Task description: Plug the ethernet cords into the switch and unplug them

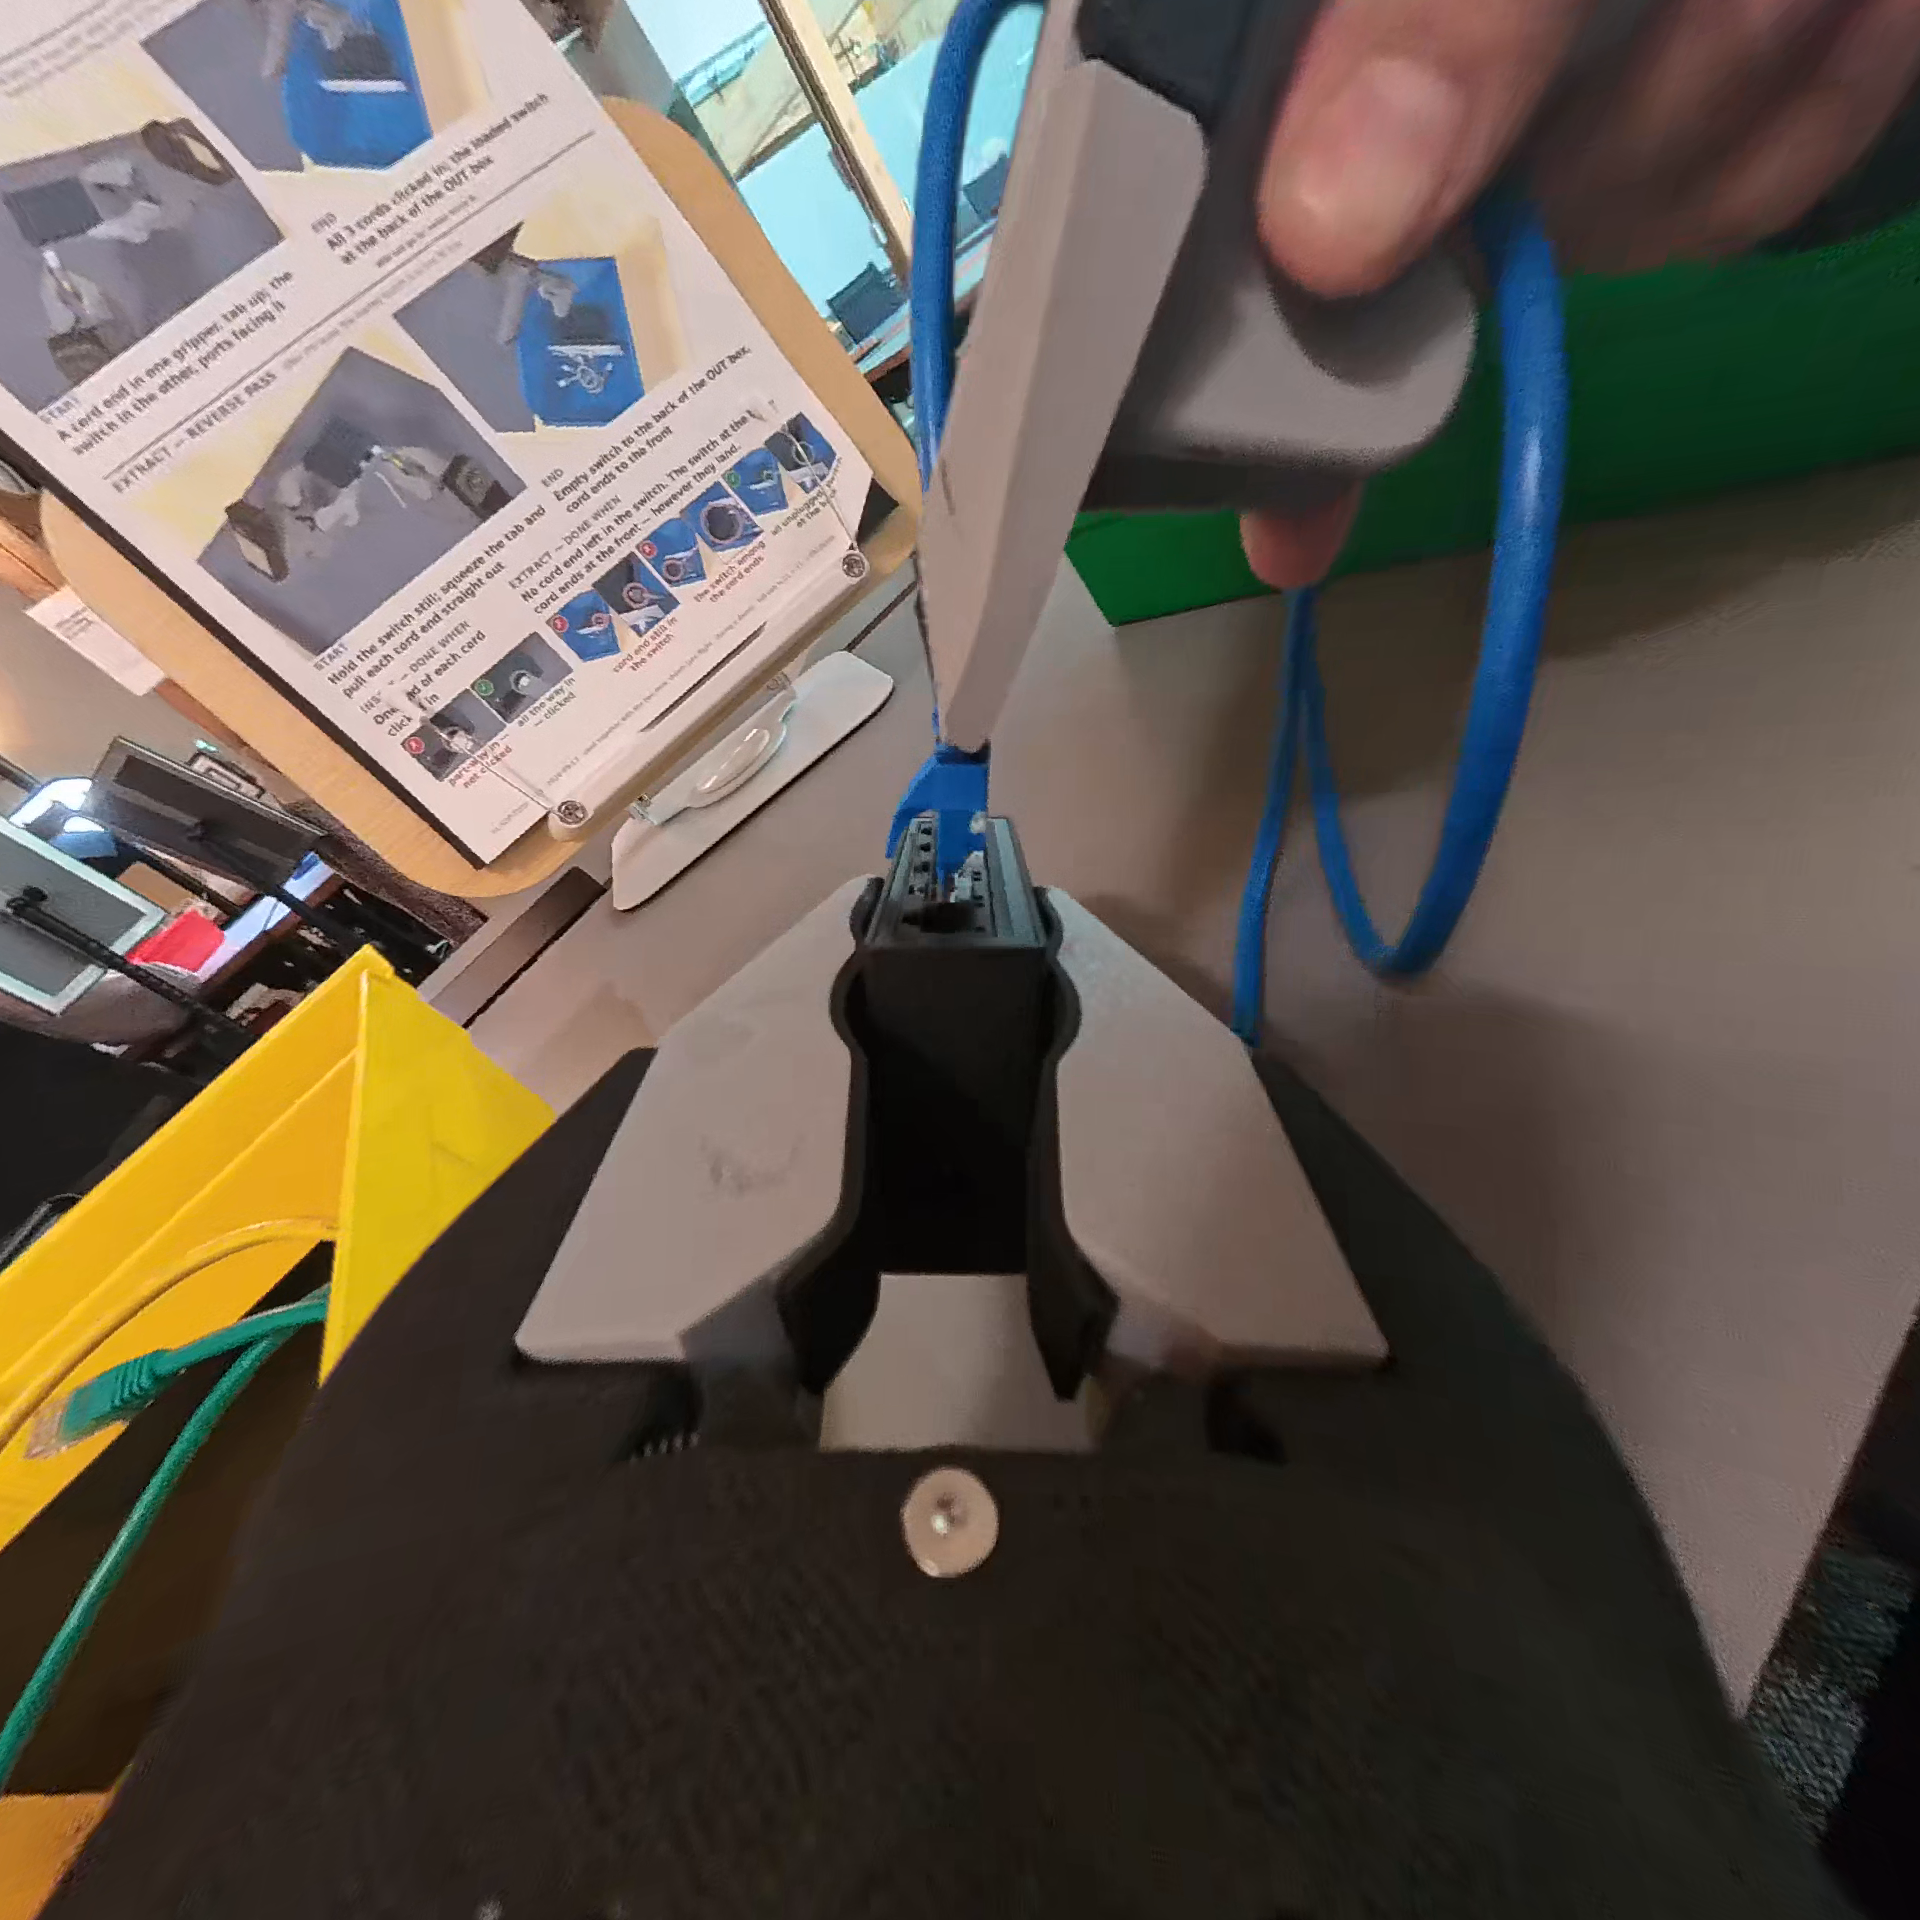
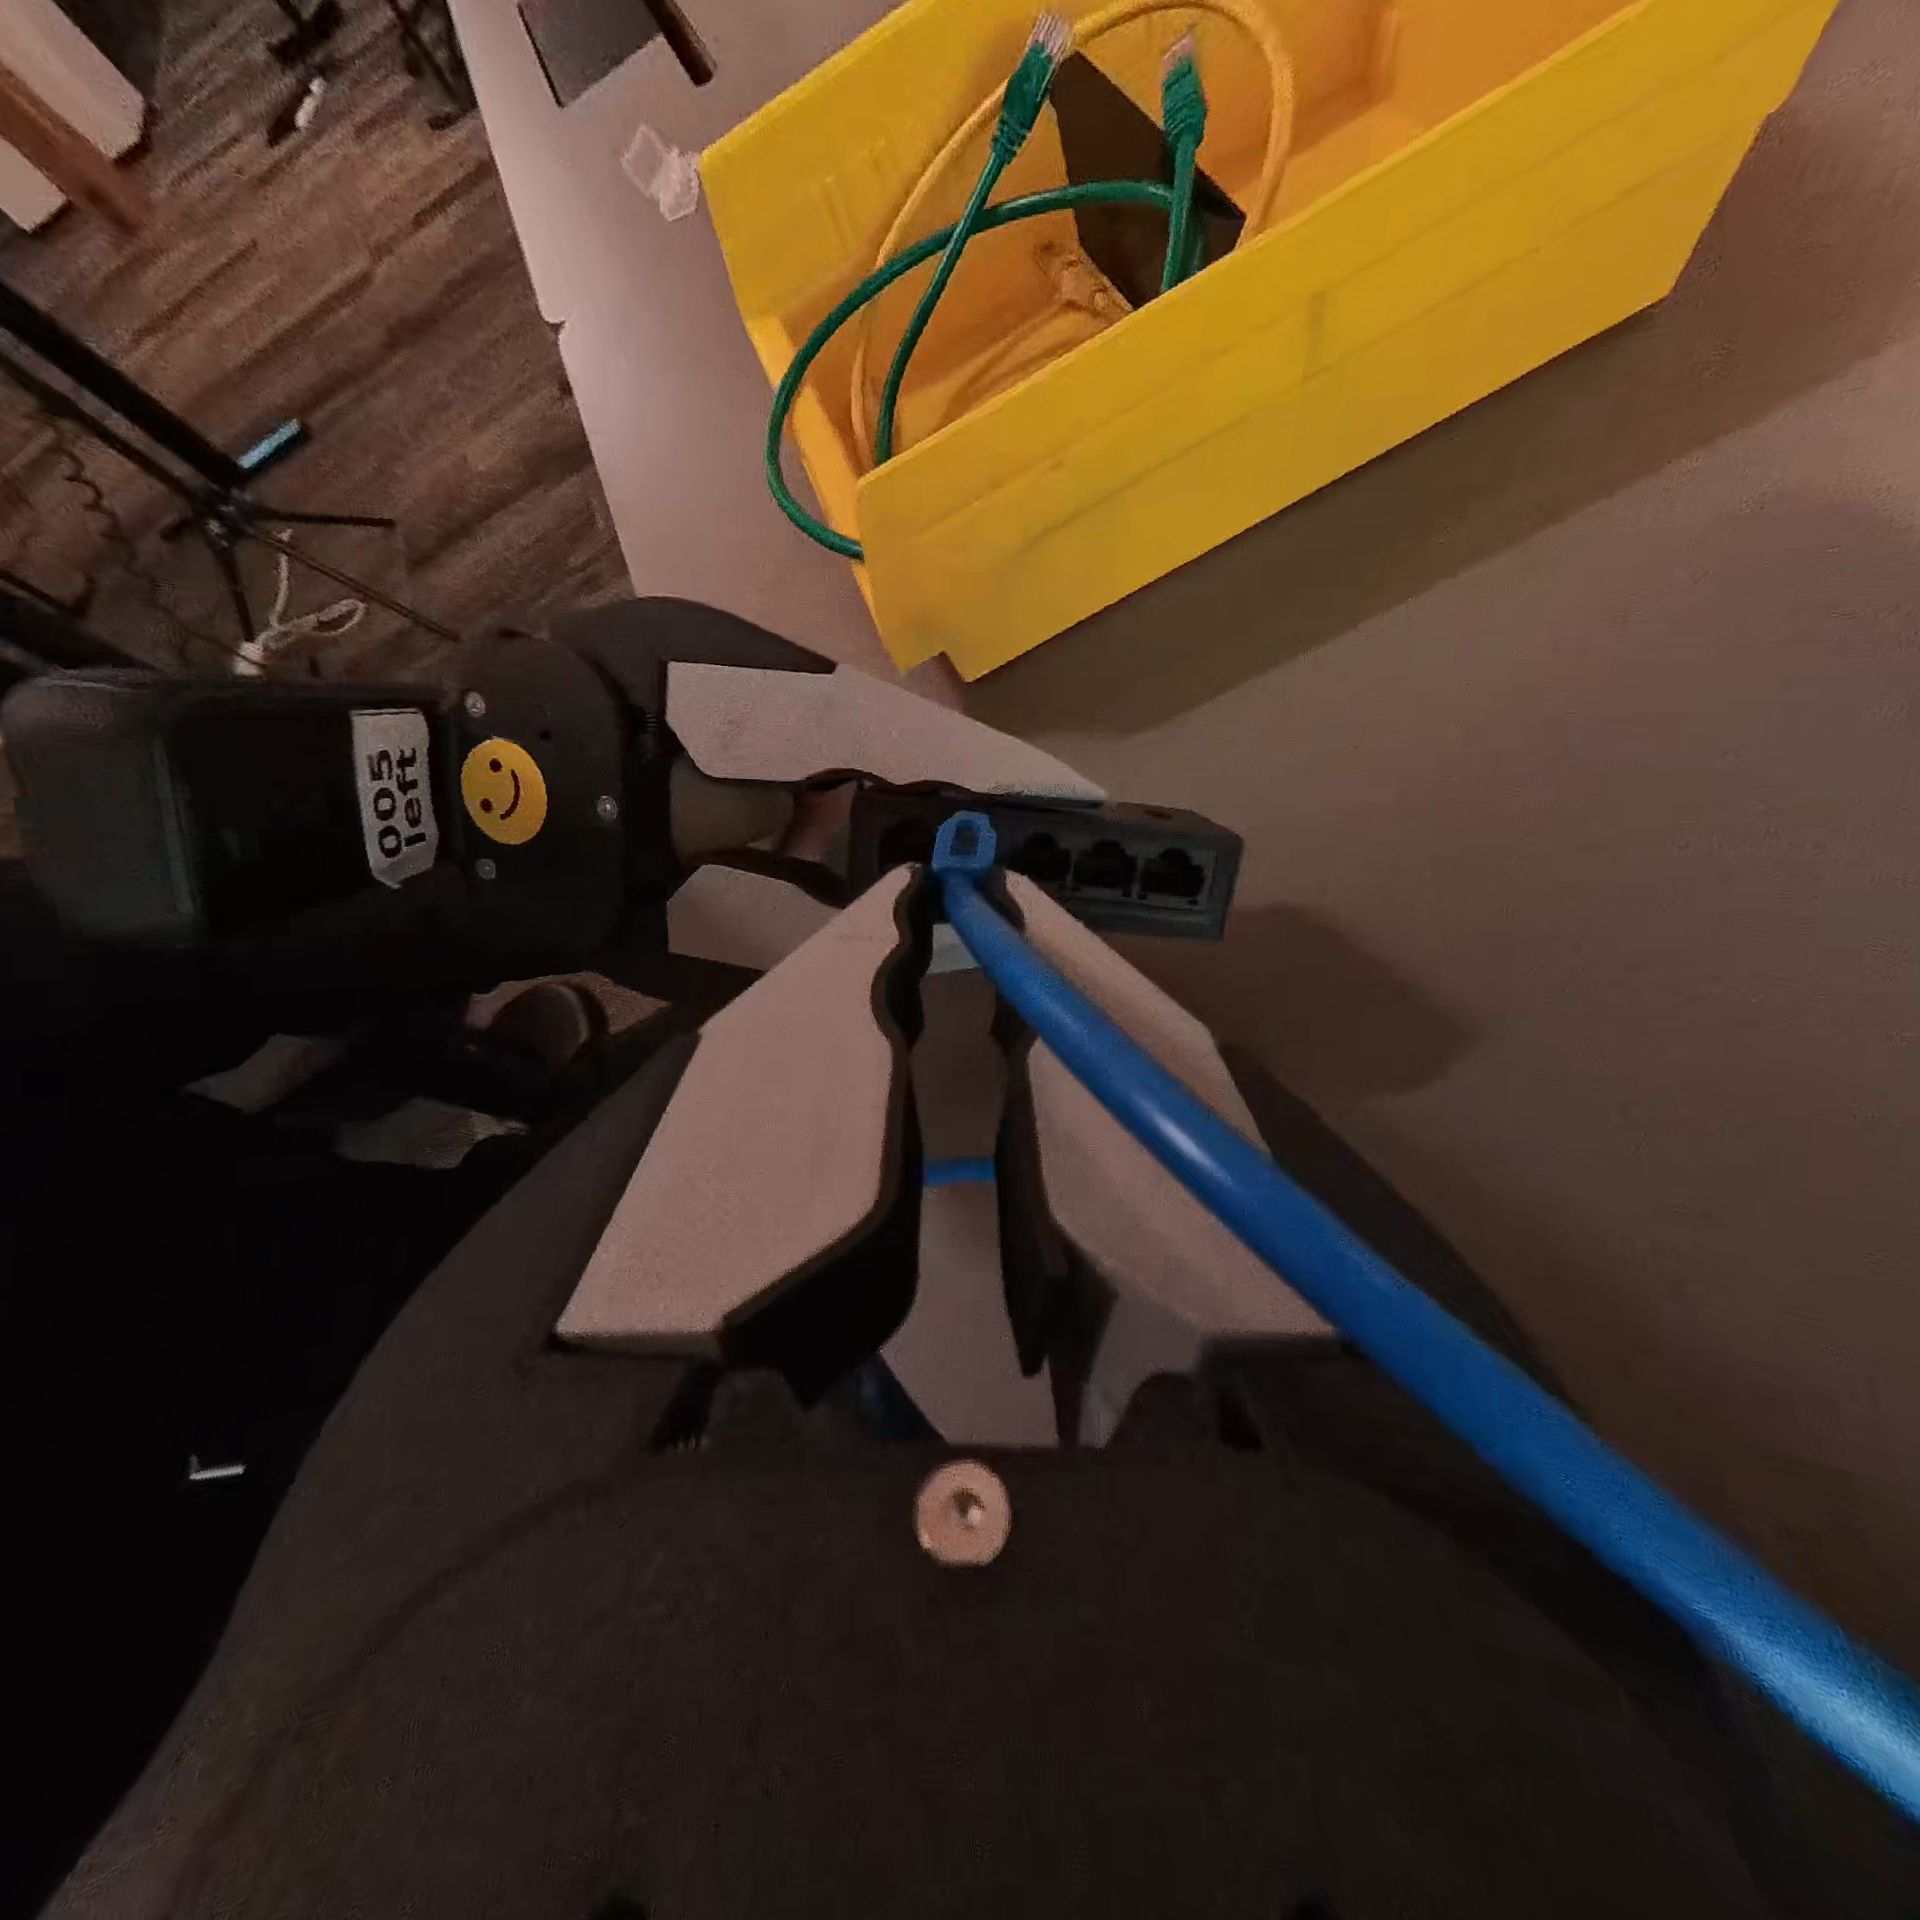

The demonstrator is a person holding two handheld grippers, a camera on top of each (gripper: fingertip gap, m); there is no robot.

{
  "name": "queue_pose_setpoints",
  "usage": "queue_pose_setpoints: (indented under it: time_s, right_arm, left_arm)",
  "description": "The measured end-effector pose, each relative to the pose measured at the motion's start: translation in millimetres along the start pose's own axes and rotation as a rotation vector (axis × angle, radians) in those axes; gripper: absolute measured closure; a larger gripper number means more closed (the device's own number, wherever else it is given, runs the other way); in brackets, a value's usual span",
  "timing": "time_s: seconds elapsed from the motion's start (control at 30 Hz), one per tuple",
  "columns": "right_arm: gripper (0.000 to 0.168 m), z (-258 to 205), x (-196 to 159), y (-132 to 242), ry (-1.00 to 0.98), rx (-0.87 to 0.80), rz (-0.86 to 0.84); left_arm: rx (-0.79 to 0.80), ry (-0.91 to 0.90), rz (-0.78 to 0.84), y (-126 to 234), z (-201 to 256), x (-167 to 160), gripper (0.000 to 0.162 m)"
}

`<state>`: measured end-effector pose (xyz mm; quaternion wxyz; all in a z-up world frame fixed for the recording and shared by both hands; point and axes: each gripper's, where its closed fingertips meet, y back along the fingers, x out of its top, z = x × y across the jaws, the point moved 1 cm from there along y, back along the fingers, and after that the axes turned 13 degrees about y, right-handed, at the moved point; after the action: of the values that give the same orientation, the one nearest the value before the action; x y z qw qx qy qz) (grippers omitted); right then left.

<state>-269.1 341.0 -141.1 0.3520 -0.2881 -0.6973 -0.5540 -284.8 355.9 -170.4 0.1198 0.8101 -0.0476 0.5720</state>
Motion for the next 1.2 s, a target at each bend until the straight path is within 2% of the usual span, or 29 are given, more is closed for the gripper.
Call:
queue_pose_setpoints:
  time_s: [0.2,0.27,0.3,0.37,0.4,0.43,0.53,0.57,0.73,0.9,1.03,1.2]
  right_arm:
    - [0.16,5.4,10.1,-8.8,-0.082,0.04,0.265]
    - [0.161,5.8,16.3,-13.4,-0.081,-0.009,0.404]
    - [0.161,7.0,17.2,-11.8,-0.061,-0.035,0.42]
    - [0.16,7.7,18.6,-3.4,-0.006,-0.073,0.38]
    - [0.165,7.6,16.0,-3.9,-0.015,-0.066,0.357]
    - [0.159,8.5,12.5,-4.6,-0.034,-0.053,0.34]
    - [0.158,11.2,5.4,-1.2,-0.069,-0.017,0.302]
    - [0.143,14.0,2.4,-0.4,-0.078,-0.023,0.278]
    - [0.152,11.0,-0.7,5.3,-0.022,-0.03,0.252]
    - [0.15,6.1,2.4,9.3,0.023,-0.052,0.215]
    - [0.15,2.0,-11.3,-3.8,0.024,-0.036,0.143]
    - [0.158,3.5,-11.6,-6.5,0.068,-0.08,0.246]
  left_arm:
    - [0.017,0.087,-0.012,-0.1,-9.2,-2.4,0.139]
    - [0.046,0.111,0.001,0.6,-15.8,-1.1,0.138]
    - [0.046,0.105,0.0,-0.4,-15.4,-1.3,0.138]
    - [0.064,0.062,0.032,-0.8,-14.0,4.7,0.137]
    - [0.067,0.065,0.023,-0.7,-15.4,2.7,0.137]
    - [0.057,0.056,0.008,-1.9,-14.3,0.0,0.137]
    - [0.104,-0.052,-0.009,-5.5,-10.9,-1.5,0.137]
    - [0.107,-0.069,-0.006,-5.9,-9.8,-1.0,0.137]
    - [0.127,-0.096,0.023,-4.5,-11.6,2.8,0.137]
    - [0.172,-0.272,0.033,-5.5,-0.6,5.6,0.137]
    - [0.203,-0.345,0.054,-3.6,3.8,9.3,0.136]
    - [0.22,-0.354,0.04,-5.2,2.3,7.2,0.136]
